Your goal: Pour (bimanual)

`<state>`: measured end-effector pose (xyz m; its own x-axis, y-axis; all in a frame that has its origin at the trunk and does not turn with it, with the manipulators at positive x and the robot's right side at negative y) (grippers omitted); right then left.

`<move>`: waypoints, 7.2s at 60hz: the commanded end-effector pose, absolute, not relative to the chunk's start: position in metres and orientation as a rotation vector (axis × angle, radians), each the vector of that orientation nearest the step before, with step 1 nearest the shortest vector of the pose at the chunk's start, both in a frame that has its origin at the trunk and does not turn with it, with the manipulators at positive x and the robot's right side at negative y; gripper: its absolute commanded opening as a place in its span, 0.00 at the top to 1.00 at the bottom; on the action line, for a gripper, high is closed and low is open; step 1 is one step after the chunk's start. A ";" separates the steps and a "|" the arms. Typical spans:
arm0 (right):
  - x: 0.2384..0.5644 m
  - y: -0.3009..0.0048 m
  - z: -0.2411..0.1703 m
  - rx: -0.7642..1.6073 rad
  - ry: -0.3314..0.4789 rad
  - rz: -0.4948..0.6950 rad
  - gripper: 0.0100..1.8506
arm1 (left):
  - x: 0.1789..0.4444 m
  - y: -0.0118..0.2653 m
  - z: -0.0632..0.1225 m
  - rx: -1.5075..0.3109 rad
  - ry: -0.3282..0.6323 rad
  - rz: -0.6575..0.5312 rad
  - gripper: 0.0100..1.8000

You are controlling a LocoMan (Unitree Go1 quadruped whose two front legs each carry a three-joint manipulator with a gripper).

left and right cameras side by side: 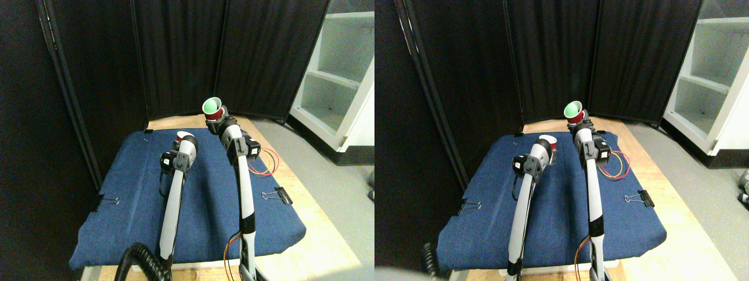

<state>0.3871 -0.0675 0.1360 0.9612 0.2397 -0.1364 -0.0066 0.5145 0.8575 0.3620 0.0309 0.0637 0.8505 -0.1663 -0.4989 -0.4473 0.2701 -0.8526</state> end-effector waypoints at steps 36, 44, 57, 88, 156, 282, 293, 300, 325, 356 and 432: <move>0.393 -0.063 0.144 0.890 0.262 0.246 0.99 | 0.363 0.026 0.075 -1.198 0.654 0.125 1.00; 0.393 -0.061 0.144 0.874 0.263 0.244 0.99 | 0.364 0.026 0.072 -1.185 0.660 0.133 1.00; 0.396 -0.060 0.140 0.817 0.277 0.283 1.00 | 0.367 0.026 0.068 -1.183 0.687 0.121 1.00; 0.404 -0.061 0.132 0.764 0.270 0.316 1.00 | 0.368 0.028 0.079 -1.114 0.690 0.014 1.00; 0.402 -0.056 0.129 0.564 0.264 0.403 0.99 | 0.382 0.018 0.071 -1.109 0.693 0.034 1.00; 0.396 -0.036 0.139 0.065 0.188 0.477 1.00 | 0.378 0.025 0.070 -1.160 0.707 0.064 1.00; 0.396 -0.036 0.139 -0.023 0.153 0.483 1.00 | 0.376 0.025 0.070 -1.159 0.703 0.070 1.00; 0.394 -0.035 0.140 -0.074 0.122 0.493 1.00 | 0.376 0.025 0.070 -1.153 0.707 0.066 1.00; 0.390 -0.041 0.144 -0.167 0.046 0.461 0.89 | 0.373 0.020 0.069 -1.148 0.715 0.062 1.00; 0.393 -0.056 0.145 0.041 0.128 0.291 0.93 | 0.367 0.020 0.071 -1.151 0.720 0.056 1.00; 0.395 -0.099 0.082 1.015 0.116 0.033 0.98 | 0.377 0.063 0.038 -0.830 0.469 0.034 1.00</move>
<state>0.3918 -0.0971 0.0810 0.9899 0.0870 -0.1119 0.0441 0.5611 0.8265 0.3715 0.0638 0.0365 0.8748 -0.1521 -0.4599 -0.2388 0.6906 -0.6827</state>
